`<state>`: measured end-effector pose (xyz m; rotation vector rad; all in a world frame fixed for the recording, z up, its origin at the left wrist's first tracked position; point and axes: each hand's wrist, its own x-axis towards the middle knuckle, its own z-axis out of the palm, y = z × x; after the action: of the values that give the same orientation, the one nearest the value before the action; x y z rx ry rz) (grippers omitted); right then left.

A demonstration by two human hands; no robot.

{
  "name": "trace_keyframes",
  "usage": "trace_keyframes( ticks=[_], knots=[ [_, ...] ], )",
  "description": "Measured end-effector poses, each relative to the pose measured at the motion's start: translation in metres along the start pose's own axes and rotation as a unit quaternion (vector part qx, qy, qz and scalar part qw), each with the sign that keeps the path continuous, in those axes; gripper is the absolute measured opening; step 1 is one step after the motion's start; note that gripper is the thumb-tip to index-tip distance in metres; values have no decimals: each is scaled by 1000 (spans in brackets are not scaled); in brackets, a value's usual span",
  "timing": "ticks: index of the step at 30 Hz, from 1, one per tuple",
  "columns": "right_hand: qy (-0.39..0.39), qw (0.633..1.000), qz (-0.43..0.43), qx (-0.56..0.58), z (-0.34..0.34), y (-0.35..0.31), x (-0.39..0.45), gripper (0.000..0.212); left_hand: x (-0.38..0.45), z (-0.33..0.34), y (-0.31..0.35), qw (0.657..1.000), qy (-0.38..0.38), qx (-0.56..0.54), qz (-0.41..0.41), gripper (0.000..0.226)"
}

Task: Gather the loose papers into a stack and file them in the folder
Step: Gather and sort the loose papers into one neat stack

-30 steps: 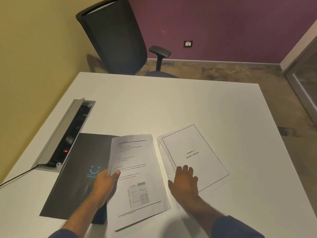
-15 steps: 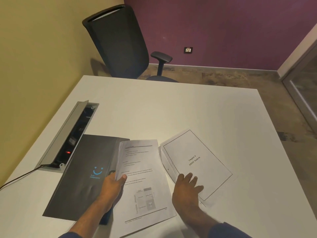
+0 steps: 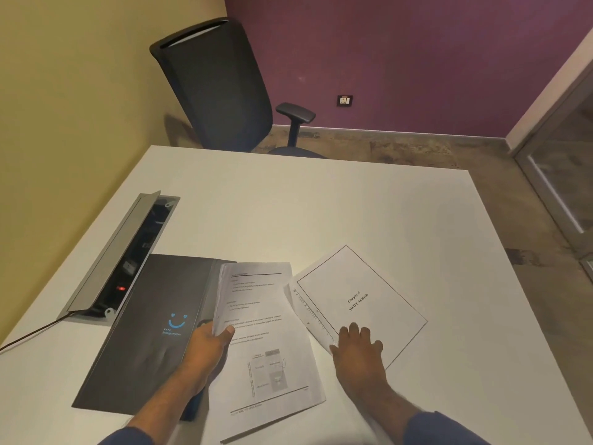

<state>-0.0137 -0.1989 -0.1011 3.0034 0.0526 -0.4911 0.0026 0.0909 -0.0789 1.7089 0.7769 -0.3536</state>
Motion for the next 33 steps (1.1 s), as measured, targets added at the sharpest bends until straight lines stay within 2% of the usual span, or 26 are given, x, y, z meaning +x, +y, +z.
trace_keyframes(
  ticks=[7, 14, 16, 20, 25, 30, 33],
  knots=[
    [-9, 995, -19, 101, 4, 3, -2, 62, -1, 27, -3, 997, -52, -51, -15, 21],
    [-14, 992, -9, 126, -5, -5, -5, 76, -14, 51, -3, 986, -122, -106, -30, 33],
    [-14, 987, -2, 158, -9, -8, -3, 68, -17, 52, -1, 984, -144, -104, -27, 30],
    [-12, 974, 65, 217, -19, -11, 7, 32, -22, 51, 3, 980, -159, -114, -24, 29],
    [-11, 947, 153, 282, -26, -6, 21, 24, -25, 53, 5, 983, -148, -101, -26, 27],
    [92, 912, 182, 356, -35, -10, 22, 21, -26, 58, 9, 993, -80, -83, -16, 24],
    [136, 901, 163, 378, -47, -18, 21, 21, -29, 60, 12, 996, -61, -70, 4, 24]
  ],
)
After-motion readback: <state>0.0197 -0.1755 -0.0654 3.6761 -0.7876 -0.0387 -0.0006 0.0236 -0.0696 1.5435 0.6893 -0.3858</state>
